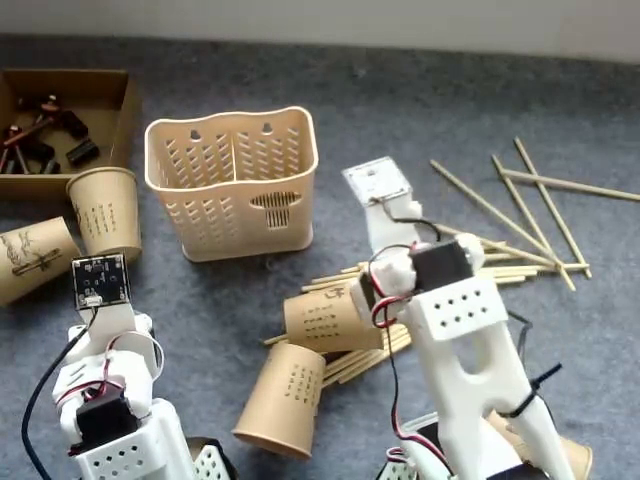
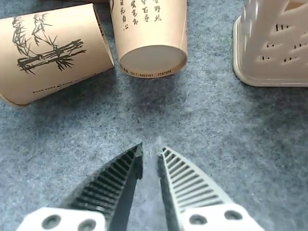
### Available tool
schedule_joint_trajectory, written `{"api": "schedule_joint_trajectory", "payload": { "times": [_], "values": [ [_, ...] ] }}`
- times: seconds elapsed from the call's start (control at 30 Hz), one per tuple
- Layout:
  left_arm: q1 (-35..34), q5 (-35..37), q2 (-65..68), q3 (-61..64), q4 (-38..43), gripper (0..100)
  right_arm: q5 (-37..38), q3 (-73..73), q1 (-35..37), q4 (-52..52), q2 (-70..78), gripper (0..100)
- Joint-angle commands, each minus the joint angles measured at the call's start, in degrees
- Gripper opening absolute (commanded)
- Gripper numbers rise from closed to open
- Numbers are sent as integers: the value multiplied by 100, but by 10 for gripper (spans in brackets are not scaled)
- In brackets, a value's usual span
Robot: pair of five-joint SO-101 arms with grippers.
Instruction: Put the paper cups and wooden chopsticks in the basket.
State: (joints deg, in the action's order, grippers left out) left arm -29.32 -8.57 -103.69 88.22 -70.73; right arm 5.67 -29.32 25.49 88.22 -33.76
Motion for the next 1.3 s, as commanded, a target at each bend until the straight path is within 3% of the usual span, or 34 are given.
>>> {"api": "schedule_joint_trajectory", "payload": {
  "times": [0.0,0.4,0.73,1.0,1.27],
  "values": [
    [-40,-35,-4,-22,114,70,-211,189,268,13,215,176],
    [-40,-35,-4,-22,97,70,-360,-136,268,-743,963,173],
    [-40,-35,-4,-22,97,70,-308,-101,268,-664,1051,4],
    [-40,-35,-4,-22,97,70,-299,532,251,57,1033,5],
    [-40,-35,-4,-22,97,70,211,1367,233,901,1033,5]
  ]
}}
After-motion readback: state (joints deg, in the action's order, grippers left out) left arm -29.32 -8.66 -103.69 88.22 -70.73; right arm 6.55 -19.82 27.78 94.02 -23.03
